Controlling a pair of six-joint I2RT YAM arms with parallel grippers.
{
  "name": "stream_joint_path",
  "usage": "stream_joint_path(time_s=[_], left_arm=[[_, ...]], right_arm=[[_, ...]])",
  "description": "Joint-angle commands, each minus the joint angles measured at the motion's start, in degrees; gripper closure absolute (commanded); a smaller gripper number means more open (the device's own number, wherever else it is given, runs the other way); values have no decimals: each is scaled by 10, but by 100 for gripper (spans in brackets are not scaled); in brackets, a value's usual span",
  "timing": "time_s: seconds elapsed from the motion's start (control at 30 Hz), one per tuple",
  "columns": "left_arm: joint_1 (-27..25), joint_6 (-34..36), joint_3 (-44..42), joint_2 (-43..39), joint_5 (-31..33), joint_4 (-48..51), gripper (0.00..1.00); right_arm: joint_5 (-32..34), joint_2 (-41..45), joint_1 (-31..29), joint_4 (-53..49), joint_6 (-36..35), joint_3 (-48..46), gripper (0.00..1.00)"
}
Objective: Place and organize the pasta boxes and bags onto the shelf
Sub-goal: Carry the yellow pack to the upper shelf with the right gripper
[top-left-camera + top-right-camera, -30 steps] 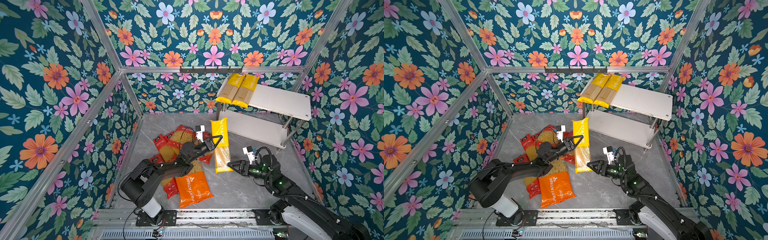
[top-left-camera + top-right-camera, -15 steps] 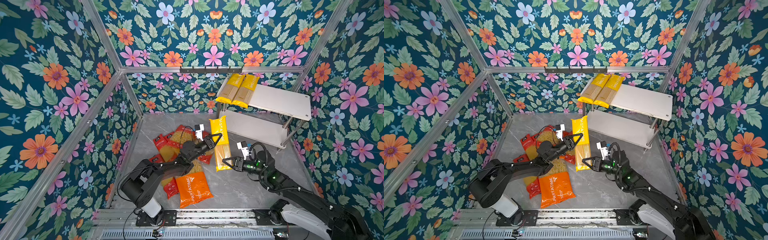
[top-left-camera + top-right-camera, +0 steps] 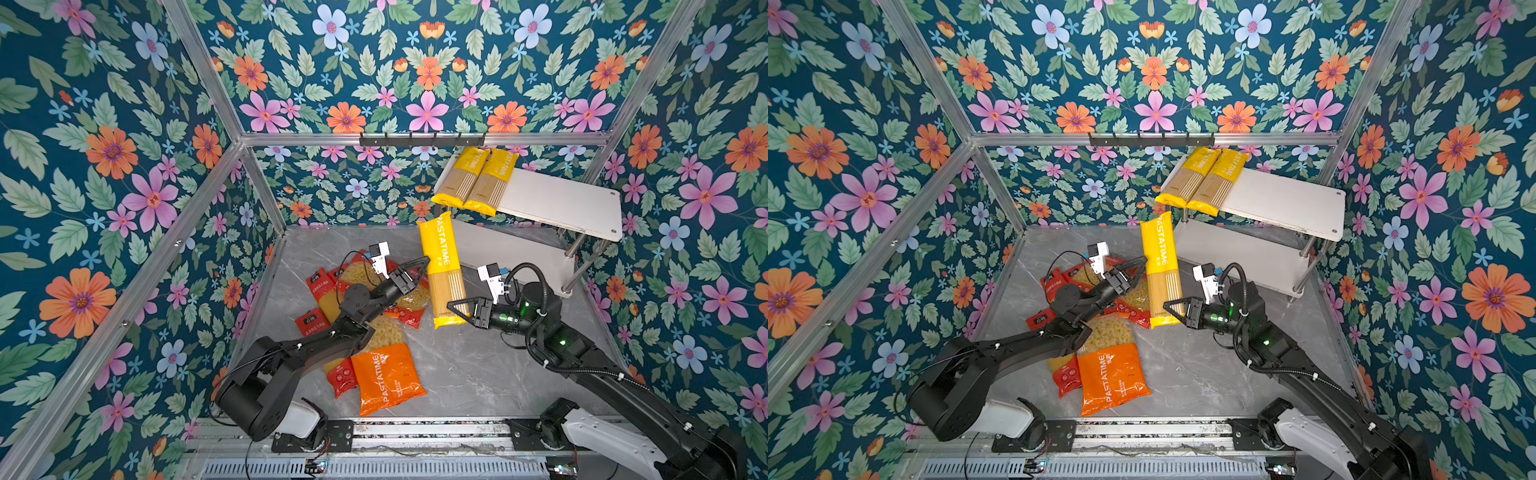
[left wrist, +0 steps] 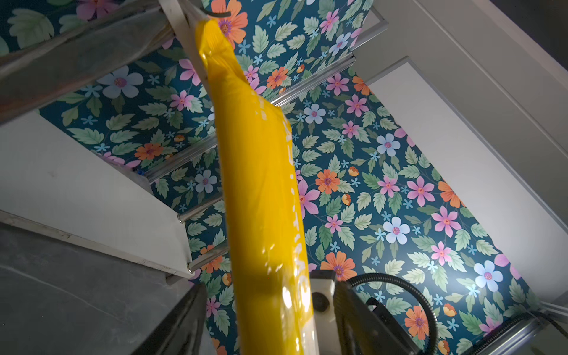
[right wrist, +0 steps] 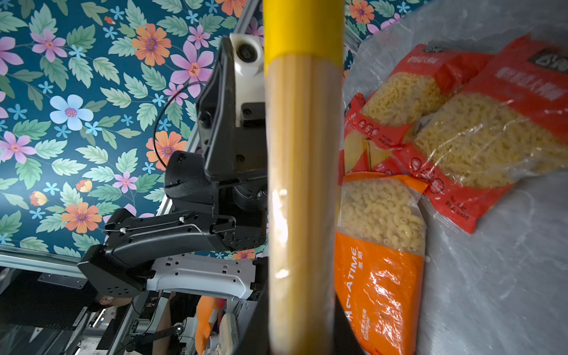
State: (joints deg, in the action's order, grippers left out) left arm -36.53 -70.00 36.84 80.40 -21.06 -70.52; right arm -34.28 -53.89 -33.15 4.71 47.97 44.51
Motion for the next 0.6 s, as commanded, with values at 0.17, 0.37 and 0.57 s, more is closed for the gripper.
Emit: stream_joint_path(time_s=[0.17, 0.37, 0.57], left_arm=[[18, 108, -10, -108, 7, 116, 25], [1, 141, -28, -105, 25, 162, 26], [-91, 264, 27, -73, 92, 273, 26]], right_arm=[[-56, -40, 96, 19, -37, 147, 100], [-68, -60, 240, -57, -14, 254, 100], [-119, -115, 392, -89, 58, 324, 100]])
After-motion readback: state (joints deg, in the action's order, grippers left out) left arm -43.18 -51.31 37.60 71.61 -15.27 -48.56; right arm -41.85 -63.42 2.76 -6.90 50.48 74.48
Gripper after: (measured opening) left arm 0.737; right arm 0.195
